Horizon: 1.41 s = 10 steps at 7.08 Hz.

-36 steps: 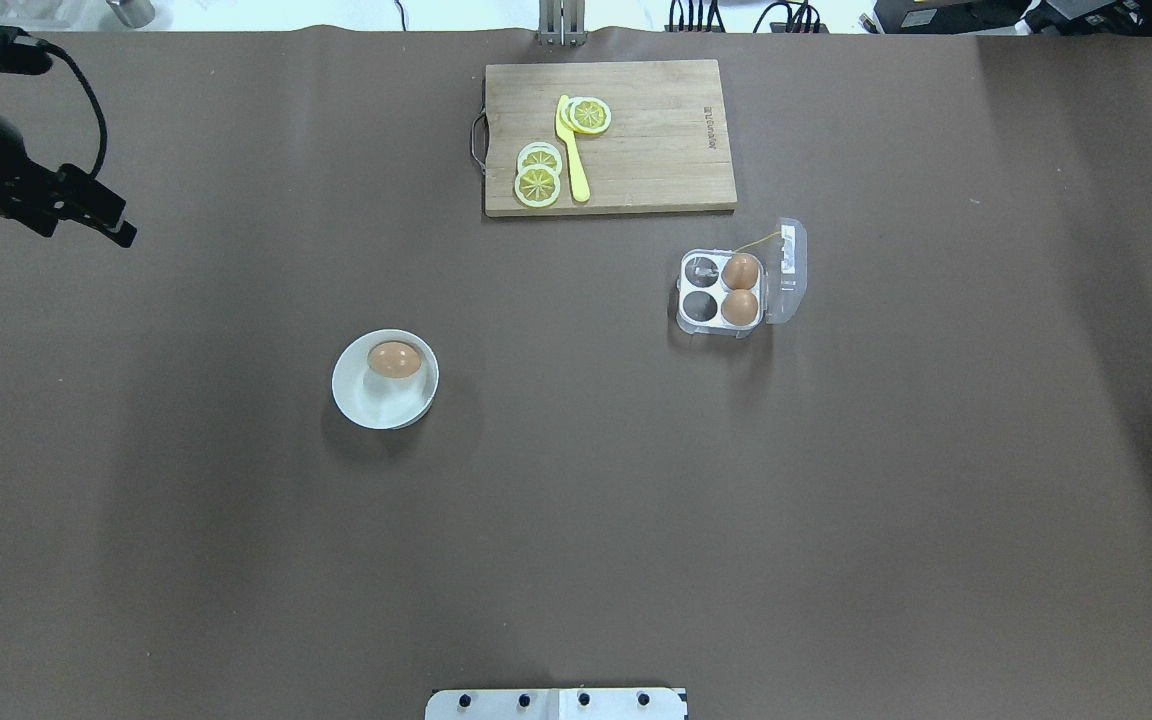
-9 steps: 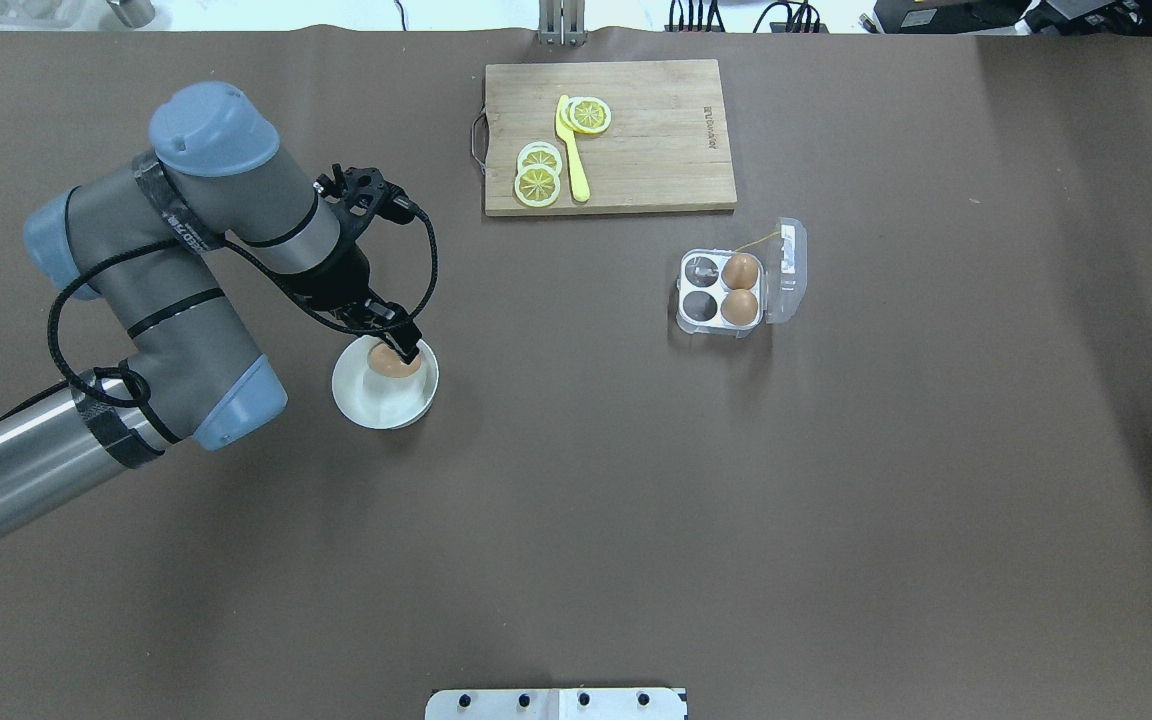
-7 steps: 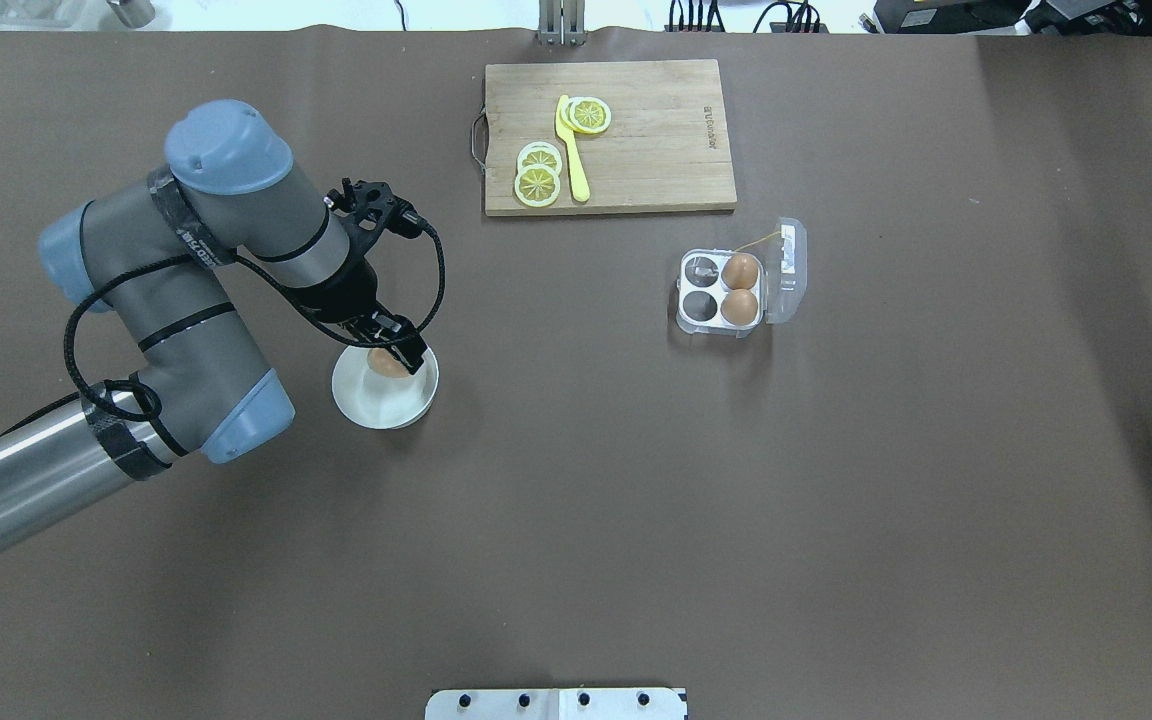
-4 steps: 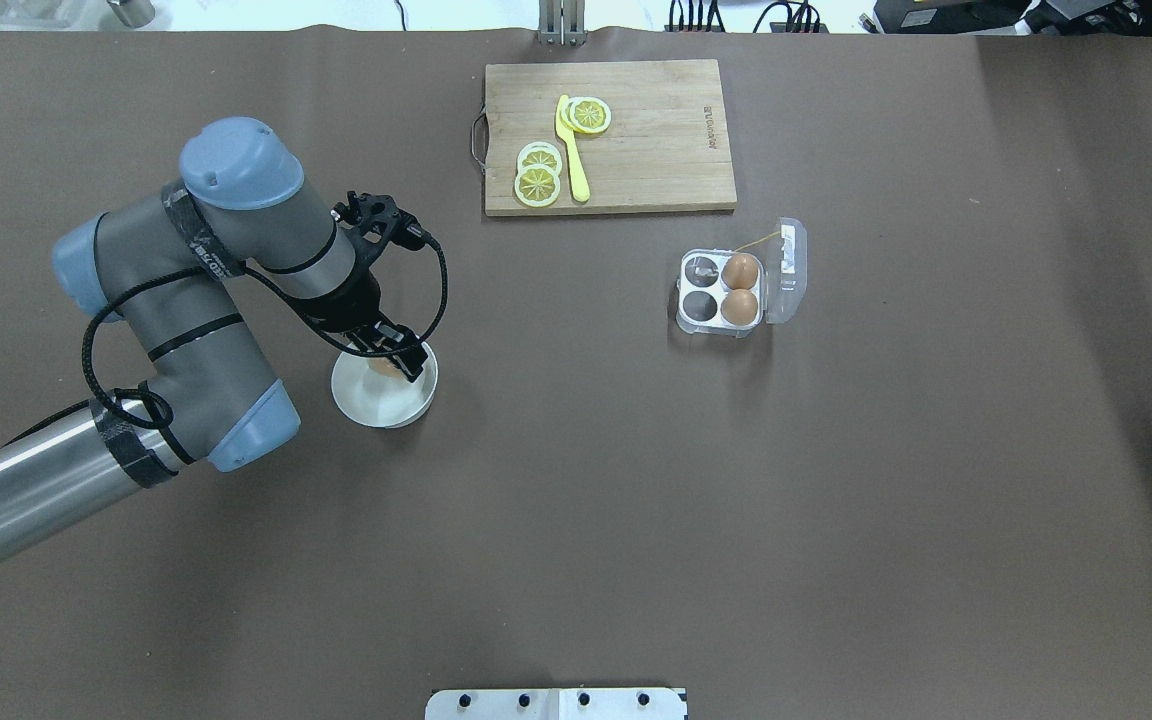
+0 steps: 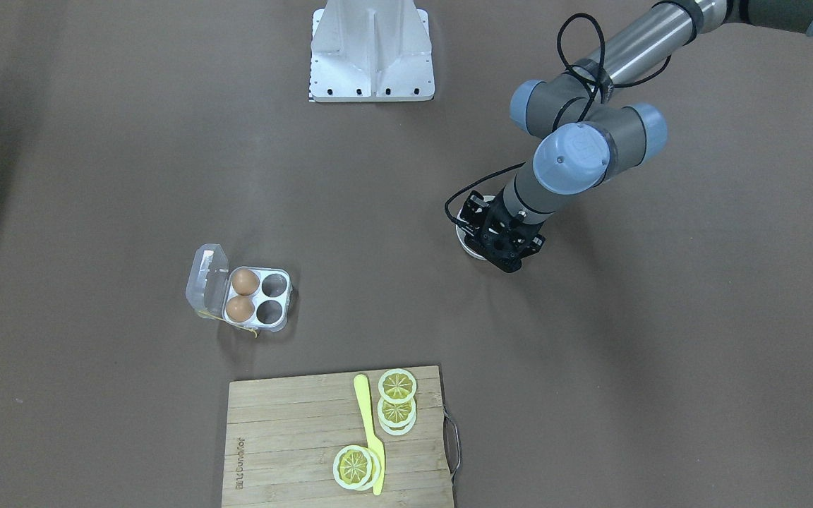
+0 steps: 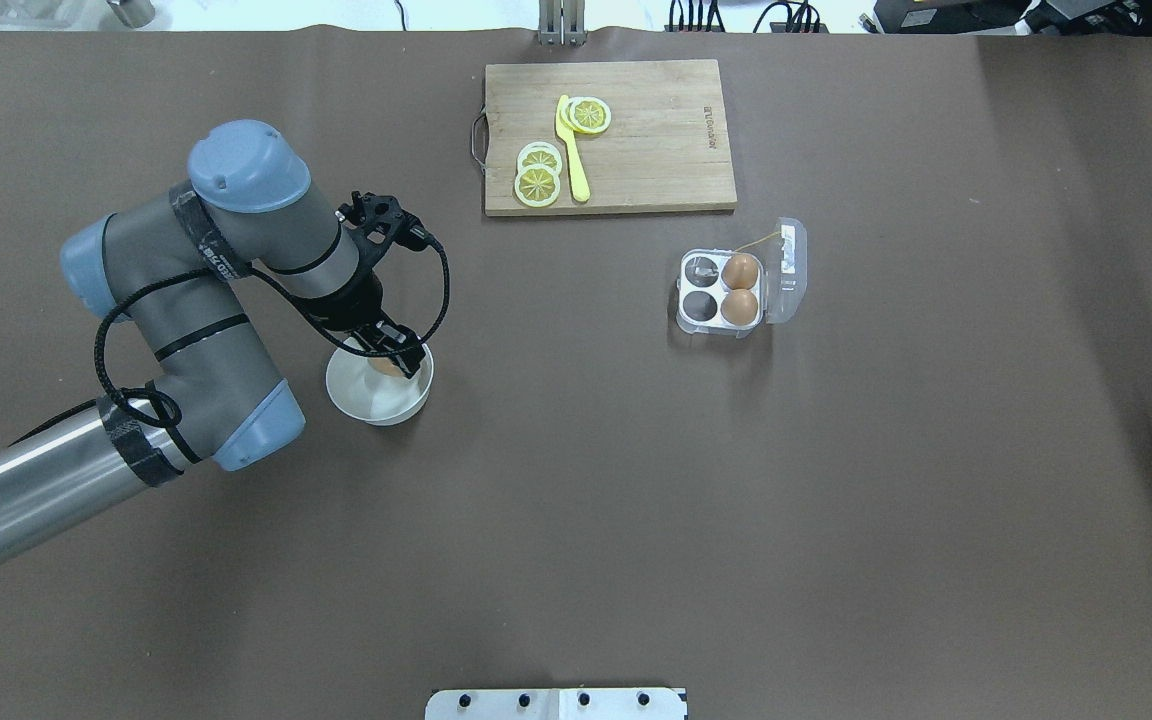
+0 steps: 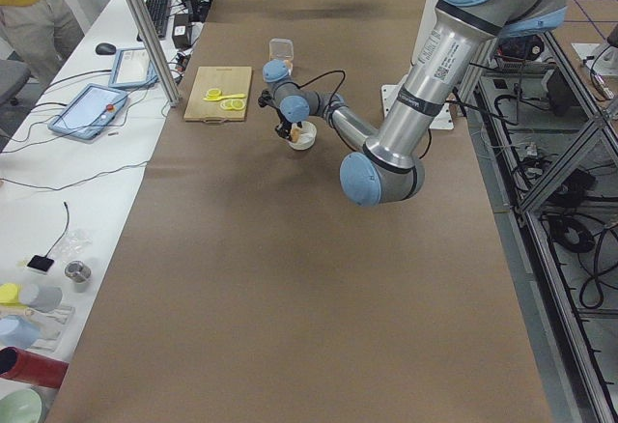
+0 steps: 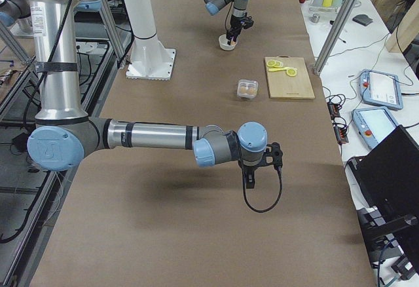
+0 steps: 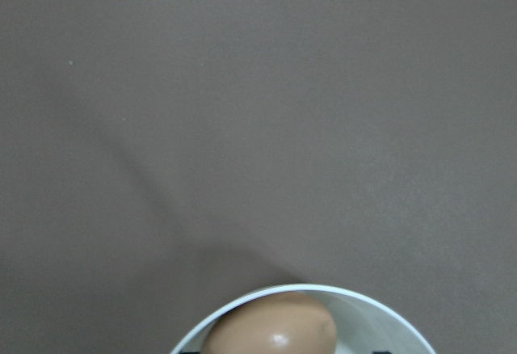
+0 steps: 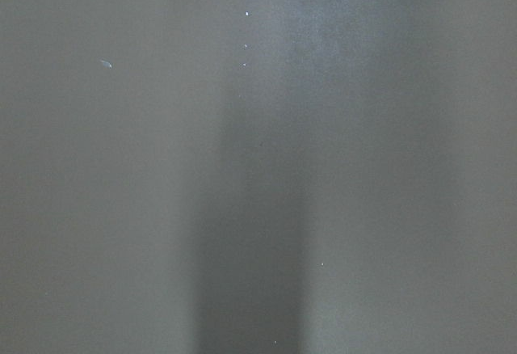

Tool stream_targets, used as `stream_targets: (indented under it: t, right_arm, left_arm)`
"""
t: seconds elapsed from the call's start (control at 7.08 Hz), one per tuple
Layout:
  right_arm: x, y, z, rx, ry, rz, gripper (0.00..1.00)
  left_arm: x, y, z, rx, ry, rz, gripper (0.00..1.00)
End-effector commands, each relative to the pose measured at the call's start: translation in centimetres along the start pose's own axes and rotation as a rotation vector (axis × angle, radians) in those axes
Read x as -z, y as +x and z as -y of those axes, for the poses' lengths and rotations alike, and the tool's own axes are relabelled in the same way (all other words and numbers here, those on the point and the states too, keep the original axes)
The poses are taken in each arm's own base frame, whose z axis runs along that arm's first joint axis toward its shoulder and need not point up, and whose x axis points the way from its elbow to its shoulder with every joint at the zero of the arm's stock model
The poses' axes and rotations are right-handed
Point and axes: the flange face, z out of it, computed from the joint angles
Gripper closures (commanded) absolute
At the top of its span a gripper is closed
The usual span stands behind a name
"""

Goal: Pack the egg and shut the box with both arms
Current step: 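Lower the left gripper into the bowl and close on the brown egg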

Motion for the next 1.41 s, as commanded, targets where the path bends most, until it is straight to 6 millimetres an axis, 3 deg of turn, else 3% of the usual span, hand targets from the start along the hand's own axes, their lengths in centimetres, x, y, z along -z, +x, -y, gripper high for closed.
stream_targets:
  t: [0.0, 1.27]
  right_arm:
    - [0.0, 0.0, 0.1, 0.001, 0.001, 0.0, 0.0]
    - [0.3, -0.4, 0.4, 0.008, 0.006, 0.003, 0.0]
  left_arm:
    - [0.0, 0.1, 0.0, -0.005, 0.0, -0.001, 0.42]
    - [-1.0, -0.7, -0.4, 0.007, -0.008, 0.03, 0.42]
